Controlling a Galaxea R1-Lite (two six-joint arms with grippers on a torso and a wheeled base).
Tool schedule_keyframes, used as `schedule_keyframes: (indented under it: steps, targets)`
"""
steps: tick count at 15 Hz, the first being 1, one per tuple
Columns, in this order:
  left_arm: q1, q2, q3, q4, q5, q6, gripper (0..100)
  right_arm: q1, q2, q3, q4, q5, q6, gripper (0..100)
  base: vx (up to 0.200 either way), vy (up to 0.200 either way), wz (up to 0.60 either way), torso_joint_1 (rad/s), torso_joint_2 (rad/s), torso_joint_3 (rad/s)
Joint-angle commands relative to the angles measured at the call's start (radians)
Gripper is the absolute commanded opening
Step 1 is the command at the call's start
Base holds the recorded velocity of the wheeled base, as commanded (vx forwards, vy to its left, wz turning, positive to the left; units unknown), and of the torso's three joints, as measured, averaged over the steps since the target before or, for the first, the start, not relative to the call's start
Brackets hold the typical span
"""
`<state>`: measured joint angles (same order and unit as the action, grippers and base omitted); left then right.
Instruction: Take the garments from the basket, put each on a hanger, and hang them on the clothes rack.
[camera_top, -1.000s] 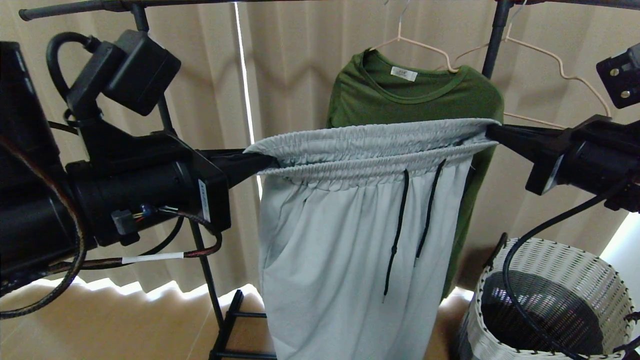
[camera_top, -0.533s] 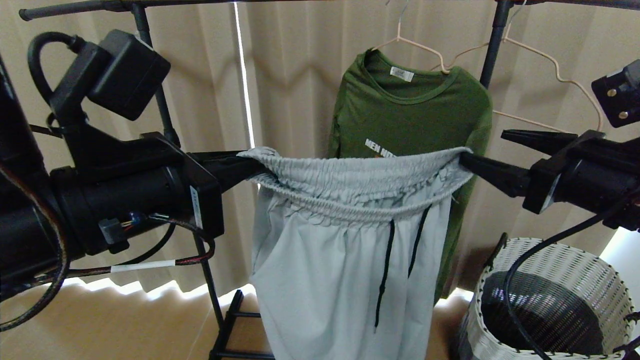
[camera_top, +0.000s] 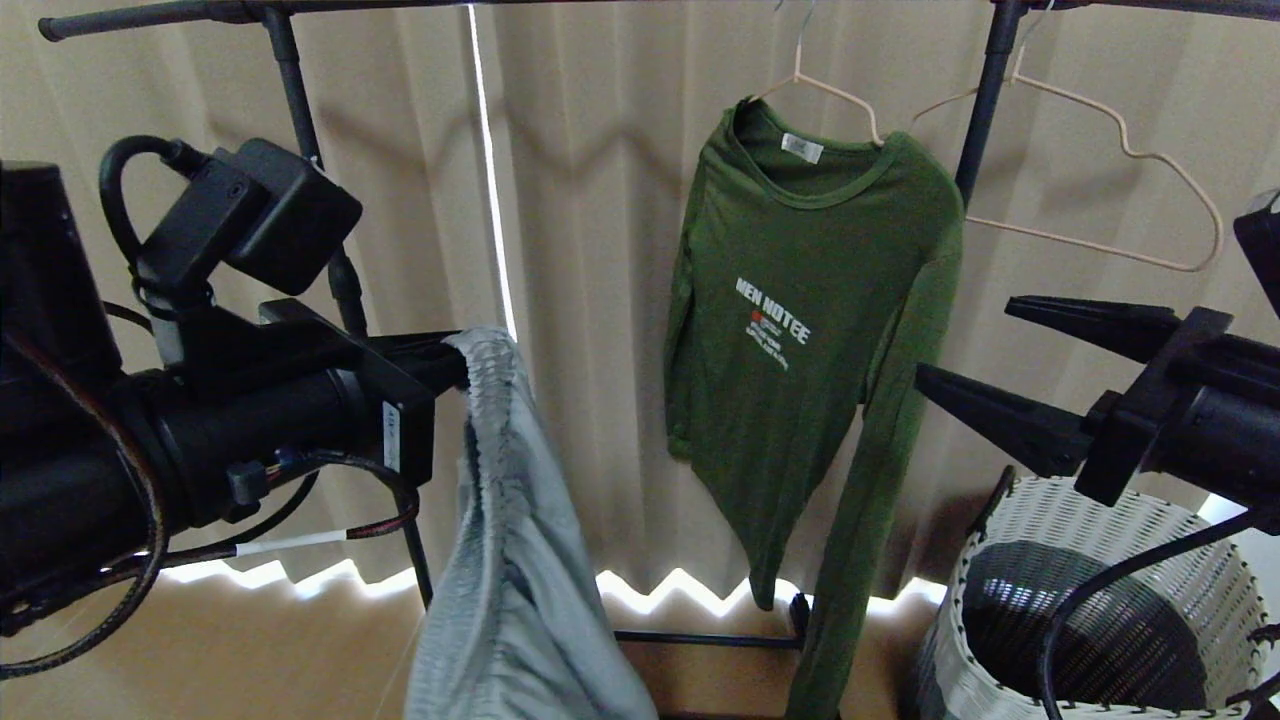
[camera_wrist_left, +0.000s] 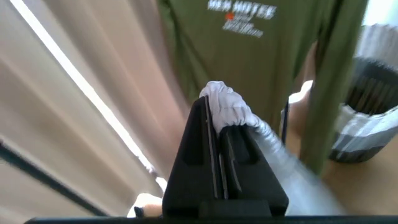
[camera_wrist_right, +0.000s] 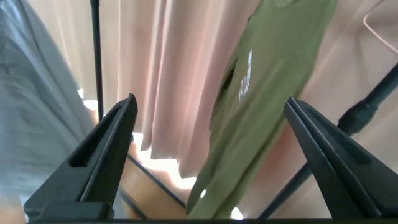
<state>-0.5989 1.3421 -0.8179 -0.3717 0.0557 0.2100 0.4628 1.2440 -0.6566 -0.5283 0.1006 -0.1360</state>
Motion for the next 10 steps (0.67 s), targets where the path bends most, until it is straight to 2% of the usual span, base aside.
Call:
schedule_keyframes:
  steps: [1,3,4,6,10]
  targets:
    - [0.014,0.000,0.009,-0.003,-0.001,0.000,0,-0.003,-0.035,0.032,-0.024,-0.004,-0.004,100,0.000,0.000,0.00,0.000,0.00,0.000]
    - [0.019,-0.006,0.017,-0.003,-0.001,-0.006,0,-0.026,-0.051,0.071,-0.061,-0.007,-0.050,100,0.000,0.000,0.00,0.000,0.00,0.000]
    - [0.024,-0.023,0.052,-0.003,0.001,-0.008,0,-0.088,-0.069,0.129,-0.104,-0.007,-0.090,100,0.000,0.000,0.00,0.000,0.00,0.000]
    - [0.056,-0.083,0.126,-0.003,-0.004,-0.023,0,-0.158,-0.081,0.219,-0.183,-0.006,-0.132,100,0.000,0.000,0.00,0.000,0.00,0.000]
    - [0.057,-0.204,0.232,-0.003,-0.007,-0.110,0,-0.231,-0.100,0.388,-0.348,-0.006,-0.180,100,0.000,0.000,0.00,0.000,0.00,0.000]
